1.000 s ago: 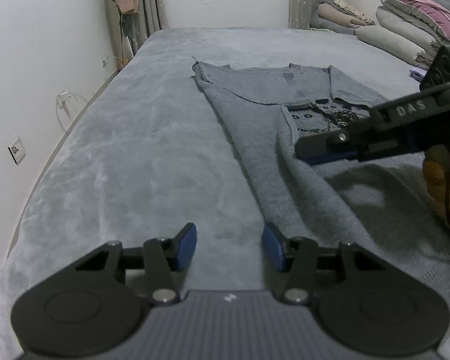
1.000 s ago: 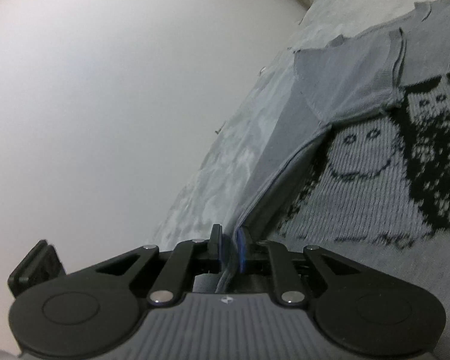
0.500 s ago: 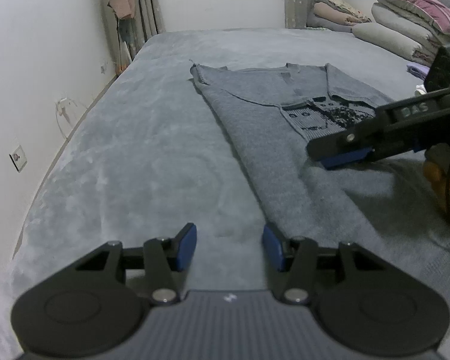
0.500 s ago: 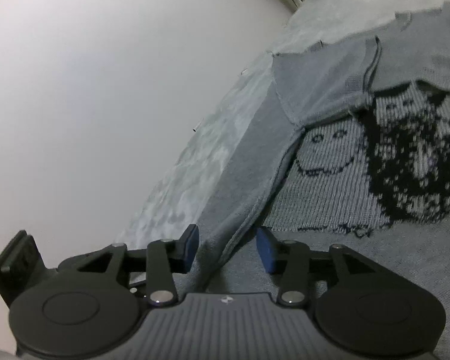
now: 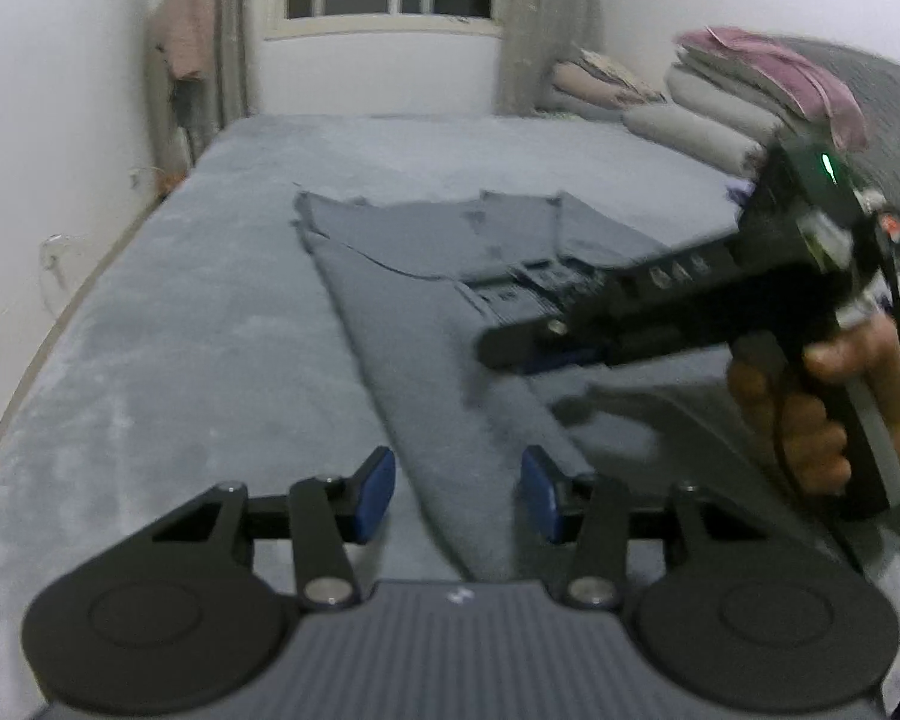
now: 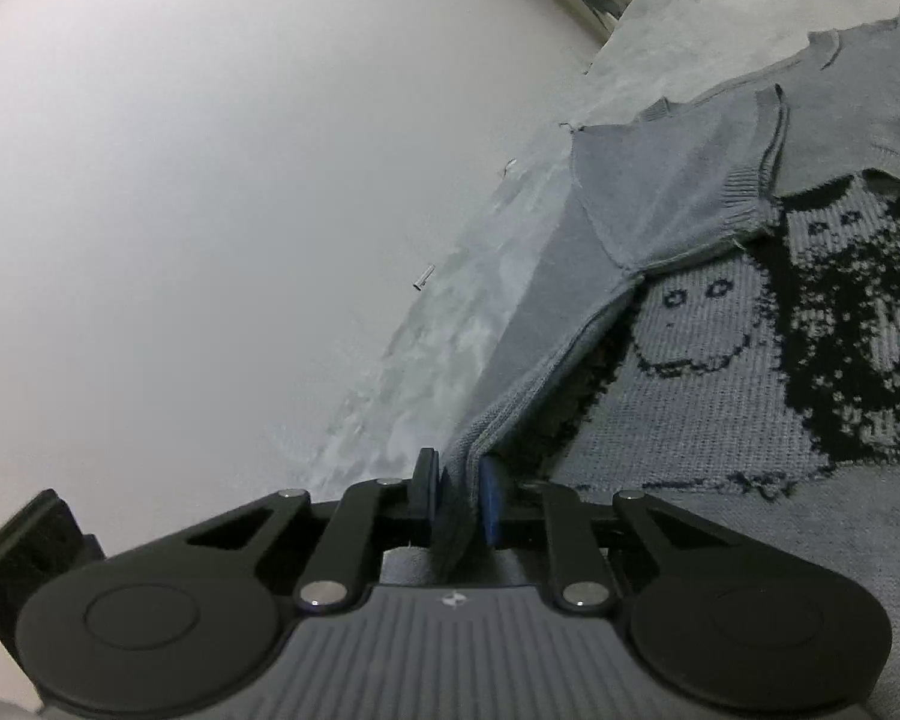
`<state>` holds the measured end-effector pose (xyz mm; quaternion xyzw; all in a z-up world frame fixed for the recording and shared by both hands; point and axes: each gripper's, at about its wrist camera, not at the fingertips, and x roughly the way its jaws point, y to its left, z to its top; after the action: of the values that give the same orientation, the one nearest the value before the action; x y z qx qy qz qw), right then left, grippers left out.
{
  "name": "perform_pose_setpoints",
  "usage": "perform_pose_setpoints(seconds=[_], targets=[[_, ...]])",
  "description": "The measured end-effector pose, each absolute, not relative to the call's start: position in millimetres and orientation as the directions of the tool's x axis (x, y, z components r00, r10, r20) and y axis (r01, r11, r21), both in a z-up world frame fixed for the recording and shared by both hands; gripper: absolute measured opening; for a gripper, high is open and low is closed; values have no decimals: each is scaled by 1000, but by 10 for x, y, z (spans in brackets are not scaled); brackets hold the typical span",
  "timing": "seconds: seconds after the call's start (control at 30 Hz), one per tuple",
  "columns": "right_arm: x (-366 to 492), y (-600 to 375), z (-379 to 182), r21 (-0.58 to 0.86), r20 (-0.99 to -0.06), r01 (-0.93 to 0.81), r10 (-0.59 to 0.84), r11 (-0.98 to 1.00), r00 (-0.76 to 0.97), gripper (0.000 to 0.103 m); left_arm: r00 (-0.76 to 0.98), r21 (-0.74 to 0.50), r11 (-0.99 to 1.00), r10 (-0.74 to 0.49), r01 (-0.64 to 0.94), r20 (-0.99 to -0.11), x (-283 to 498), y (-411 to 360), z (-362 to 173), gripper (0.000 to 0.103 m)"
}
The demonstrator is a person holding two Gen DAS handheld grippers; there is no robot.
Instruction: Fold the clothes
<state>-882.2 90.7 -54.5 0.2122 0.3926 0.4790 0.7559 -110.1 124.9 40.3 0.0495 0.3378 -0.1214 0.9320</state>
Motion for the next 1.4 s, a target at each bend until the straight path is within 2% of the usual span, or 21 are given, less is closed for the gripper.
perform_pose_setpoints(seconds=[0.1, 0.57, 0.6, 0.67, 0.83, 1.07, 1.13, 1.3, 1.33, 1.4], targets=[[-8838, 940, -516, 688, -390, -575, 894, 443, 222, 17, 728, 125, 972, -61, 198, -682, -1023, 1209, 295, 45], [-8953, 825, -663, 694, -406, -585, 899, 420, 163, 18, 714, 112, 976, -57, 187, -698, -973, 1283, 274, 48], [-8962, 814, -676, 695, -407, -585, 899, 418, 159, 17, 714, 110, 976, -58, 187, -698, -969, 1287, 274, 48], [-8983, 774, -687, 695, -407, -582, 898, 423, 166, 7, 717, 109, 976, -61, 188, -694, -974, 1297, 280, 48], [-9045, 651, -503, 686, -419, -579, 890, 440, 179, 6, 723, 85, 976, -88, 199, -685, -1006, 1339, 301, 48], [-8979, 807, -168, 577, -672, -523, 729, 627, 133, 6, 710, 71, 977, -96, 202, -697, -995, 1357, 314, 48], [-8963, 814, -88, 587, -693, -488, 713, 646, 111, 6, 707, 64, 977, -102, 204, -700, -989, 1368, 317, 48], [-9119, 814, -228, 738, -532, -504, 847, 449, -25, 12, 701, 62, 976, -105, 209, -705, -976, 1371, 308, 48], [-9141, 815, -301, 729, -538, -513, 843, 453, -20, 16, 701, 60, 976, -106, 209, -706, -974, 1372, 305, 48], [-9162, 784, -436, 714, -552, -519, 834, 470, -5, 17, 700, 62, 976, -106, 210, -706, -976, 1373, 304, 48]])
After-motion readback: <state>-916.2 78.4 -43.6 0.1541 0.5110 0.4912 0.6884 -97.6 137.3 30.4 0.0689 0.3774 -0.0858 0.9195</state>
